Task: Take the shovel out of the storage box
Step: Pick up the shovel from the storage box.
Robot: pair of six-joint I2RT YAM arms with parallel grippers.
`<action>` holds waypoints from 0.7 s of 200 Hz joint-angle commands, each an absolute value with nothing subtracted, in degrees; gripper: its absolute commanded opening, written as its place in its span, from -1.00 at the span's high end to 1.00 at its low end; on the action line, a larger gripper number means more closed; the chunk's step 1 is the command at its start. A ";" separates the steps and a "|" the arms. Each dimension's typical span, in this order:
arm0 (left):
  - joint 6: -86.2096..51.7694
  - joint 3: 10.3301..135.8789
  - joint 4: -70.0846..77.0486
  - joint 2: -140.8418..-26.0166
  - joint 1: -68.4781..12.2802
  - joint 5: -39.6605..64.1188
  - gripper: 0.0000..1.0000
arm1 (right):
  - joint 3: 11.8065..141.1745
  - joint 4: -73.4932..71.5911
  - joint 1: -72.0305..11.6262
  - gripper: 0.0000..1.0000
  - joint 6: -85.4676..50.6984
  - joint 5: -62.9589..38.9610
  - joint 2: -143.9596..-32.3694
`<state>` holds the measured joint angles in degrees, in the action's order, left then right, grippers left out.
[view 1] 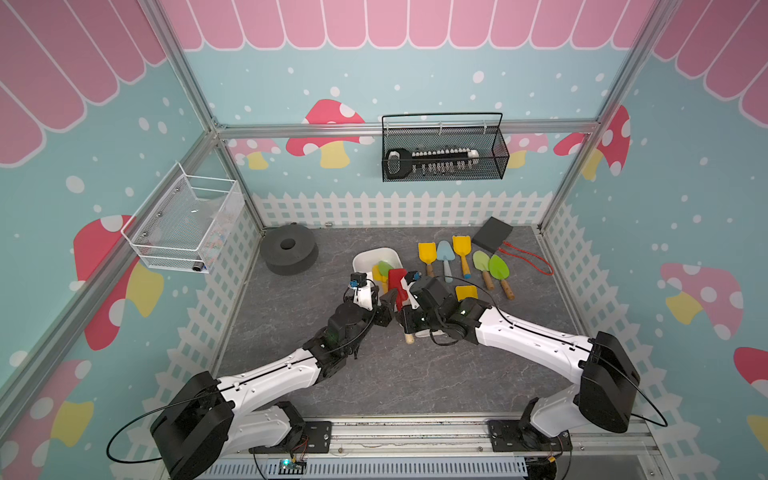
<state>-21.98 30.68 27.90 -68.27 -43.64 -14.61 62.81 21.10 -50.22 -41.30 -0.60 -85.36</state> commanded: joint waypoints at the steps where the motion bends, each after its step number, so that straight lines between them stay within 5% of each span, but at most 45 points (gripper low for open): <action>1: -21.40 32.10 26.27 -68.07 -43.77 -15.69 -0.23 | 60.79 23.56 -48.60 0.91 -39.13 0.43 -83.37; 140: -17.75 38.70 18.63 -75.29 -43.77 -9.42 -0.19 | 50.78 36.63 -31.30 0.83 -27.00 -1.06 -75.98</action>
